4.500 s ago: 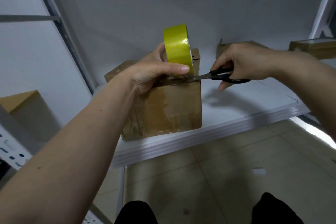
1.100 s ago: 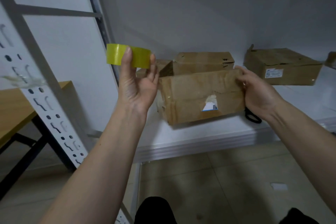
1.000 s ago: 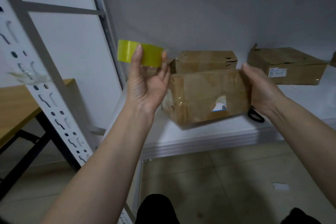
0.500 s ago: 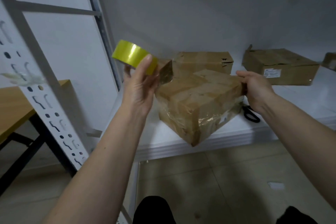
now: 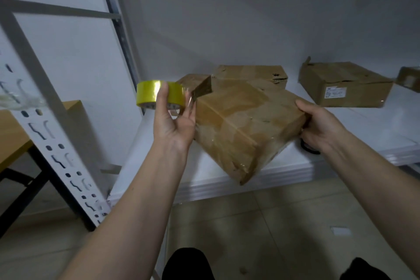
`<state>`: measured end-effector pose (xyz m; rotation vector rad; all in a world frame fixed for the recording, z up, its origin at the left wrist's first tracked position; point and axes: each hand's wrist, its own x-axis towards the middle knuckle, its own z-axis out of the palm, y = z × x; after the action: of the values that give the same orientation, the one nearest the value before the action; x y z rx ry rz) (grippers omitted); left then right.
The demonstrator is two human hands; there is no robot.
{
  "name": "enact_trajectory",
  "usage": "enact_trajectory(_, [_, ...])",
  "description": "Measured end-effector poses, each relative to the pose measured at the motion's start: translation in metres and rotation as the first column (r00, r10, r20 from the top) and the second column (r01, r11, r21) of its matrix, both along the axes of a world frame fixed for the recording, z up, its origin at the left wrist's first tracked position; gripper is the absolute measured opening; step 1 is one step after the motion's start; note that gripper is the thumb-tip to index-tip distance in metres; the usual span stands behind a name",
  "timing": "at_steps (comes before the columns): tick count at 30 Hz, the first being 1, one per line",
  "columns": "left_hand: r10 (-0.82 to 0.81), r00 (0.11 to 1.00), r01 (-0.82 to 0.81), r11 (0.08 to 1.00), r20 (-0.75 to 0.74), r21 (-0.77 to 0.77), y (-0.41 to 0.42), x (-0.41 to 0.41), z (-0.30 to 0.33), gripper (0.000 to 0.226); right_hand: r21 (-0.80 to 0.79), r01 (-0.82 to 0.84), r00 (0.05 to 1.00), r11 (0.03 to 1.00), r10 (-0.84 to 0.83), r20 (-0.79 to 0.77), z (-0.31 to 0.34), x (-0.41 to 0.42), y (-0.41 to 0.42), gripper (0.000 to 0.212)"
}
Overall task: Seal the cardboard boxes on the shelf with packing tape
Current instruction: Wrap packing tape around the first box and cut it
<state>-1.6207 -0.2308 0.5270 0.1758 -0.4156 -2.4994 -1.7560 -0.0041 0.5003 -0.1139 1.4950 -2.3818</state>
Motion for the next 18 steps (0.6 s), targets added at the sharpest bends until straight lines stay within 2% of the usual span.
enact_trajectory(4, [-0.057, 0.995, 0.054, 0.998, -0.084, -0.043, 0.017, 0.004, 0.025, 0.083, -0.144, 0.060, 0.994, 0.988, -0.046, 0.099, 0.004, 0.004, -0.002, 0.029])
enact_trajectory(7, [-0.140, 0.987, 0.131, 0.985, -0.074, -0.112, 0.025, 0.008, 0.039, 0.078, -0.124, 0.016, 0.996, 0.992, -0.006, 0.084, 0.009, 0.009, -0.006, 0.041])
enact_trajectory(9, [-0.218, 0.976, 0.210, 0.962, -0.025, -0.175, 0.033, 0.008, 0.043, 0.072, -0.097, -0.036, 0.995, 0.995, 0.045, 0.088, 0.011, 0.014, -0.010, 0.041])
enact_trajectory(13, [-0.240, 0.971, 0.235, 0.947, 0.007, -0.217, 0.043, 0.008, 0.038, 0.079, 0.003, -0.180, 0.976, 0.984, 0.178, 0.125, 0.012, 0.022, -0.021, 0.004])
enact_trajectory(15, [-0.249, 0.969, 0.245, 0.952, 0.003, -0.184, 0.039, 0.009, 0.036, 0.080, 0.054, -0.164, 0.983, 0.985, 0.158, 0.099, 0.014, 0.022, -0.022, 0.009])
enact_trajectory(18, [-0.260, 0.966, 0.258, 0.951, 0.013, -0.170, 0.038, 0.012, 0.035, 0.074, 0.189, -0.050, 0.999, 0.981, 0.052, -0.007, 0.018, 0.023, -0.019, 0.040])
